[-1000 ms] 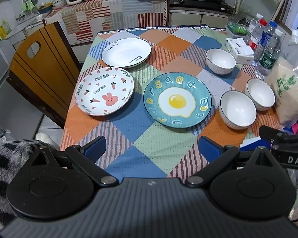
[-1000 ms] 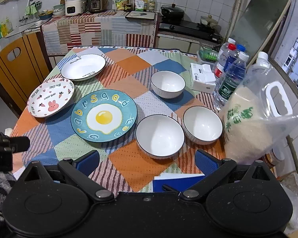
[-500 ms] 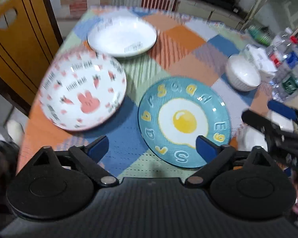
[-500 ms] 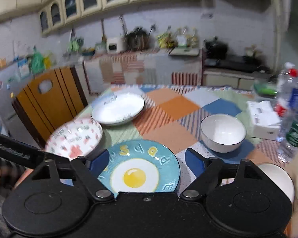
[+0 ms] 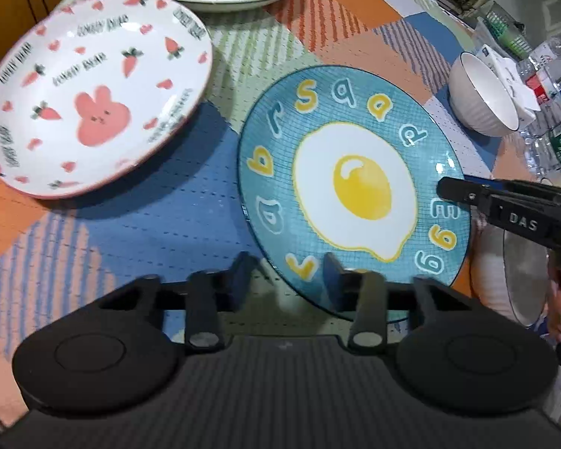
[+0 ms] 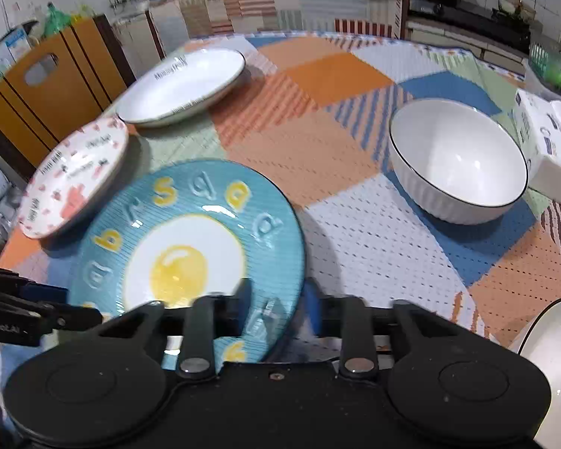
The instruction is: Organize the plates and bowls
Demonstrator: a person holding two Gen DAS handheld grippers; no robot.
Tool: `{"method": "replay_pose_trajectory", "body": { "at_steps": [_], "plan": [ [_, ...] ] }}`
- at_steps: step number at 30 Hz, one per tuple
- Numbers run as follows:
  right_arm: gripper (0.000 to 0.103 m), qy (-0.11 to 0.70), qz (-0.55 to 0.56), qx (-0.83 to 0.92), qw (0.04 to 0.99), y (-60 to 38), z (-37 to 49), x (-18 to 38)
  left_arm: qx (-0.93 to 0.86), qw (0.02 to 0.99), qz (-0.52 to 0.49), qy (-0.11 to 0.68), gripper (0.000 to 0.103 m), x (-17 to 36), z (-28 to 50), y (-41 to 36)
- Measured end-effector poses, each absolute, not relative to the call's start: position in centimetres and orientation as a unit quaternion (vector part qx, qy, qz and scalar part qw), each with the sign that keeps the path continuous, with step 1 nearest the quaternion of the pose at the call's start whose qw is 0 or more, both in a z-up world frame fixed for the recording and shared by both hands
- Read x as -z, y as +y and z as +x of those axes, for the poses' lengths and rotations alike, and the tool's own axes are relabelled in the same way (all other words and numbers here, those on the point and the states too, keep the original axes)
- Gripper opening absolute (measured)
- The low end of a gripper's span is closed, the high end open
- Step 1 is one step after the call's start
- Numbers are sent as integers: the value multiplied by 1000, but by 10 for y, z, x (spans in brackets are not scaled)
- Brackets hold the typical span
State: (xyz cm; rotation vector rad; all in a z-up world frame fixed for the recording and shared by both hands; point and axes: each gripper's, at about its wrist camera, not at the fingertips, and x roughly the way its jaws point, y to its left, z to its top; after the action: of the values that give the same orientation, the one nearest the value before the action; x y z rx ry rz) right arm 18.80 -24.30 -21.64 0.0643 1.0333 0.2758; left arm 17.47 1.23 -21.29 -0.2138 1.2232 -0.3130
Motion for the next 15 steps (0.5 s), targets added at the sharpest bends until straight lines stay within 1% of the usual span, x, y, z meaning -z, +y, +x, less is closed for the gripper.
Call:
{"method": "replay_pose_trajectory", "body": {
  "at_steps": [1,2,8,13,15],
  "plan": [
    [21,493,42,-137,858,-249,190,219,149,807,-102,563,27,212,174,12],
    [21,493,51,-142,857,-251,193,221,148,808,-97,562,26,213,175,10],
    [18,491,99,-173,848,-267,198,227,145,814,-75,557,25,210,175,5],
    [16,453,105,-197,863,-278,189,213,161,817,-77,548,28,198,187,5],
    [16,449,108,-193,866,-282,191,208,176,822,-56,538,29,189,194,-2]
  ]
}}
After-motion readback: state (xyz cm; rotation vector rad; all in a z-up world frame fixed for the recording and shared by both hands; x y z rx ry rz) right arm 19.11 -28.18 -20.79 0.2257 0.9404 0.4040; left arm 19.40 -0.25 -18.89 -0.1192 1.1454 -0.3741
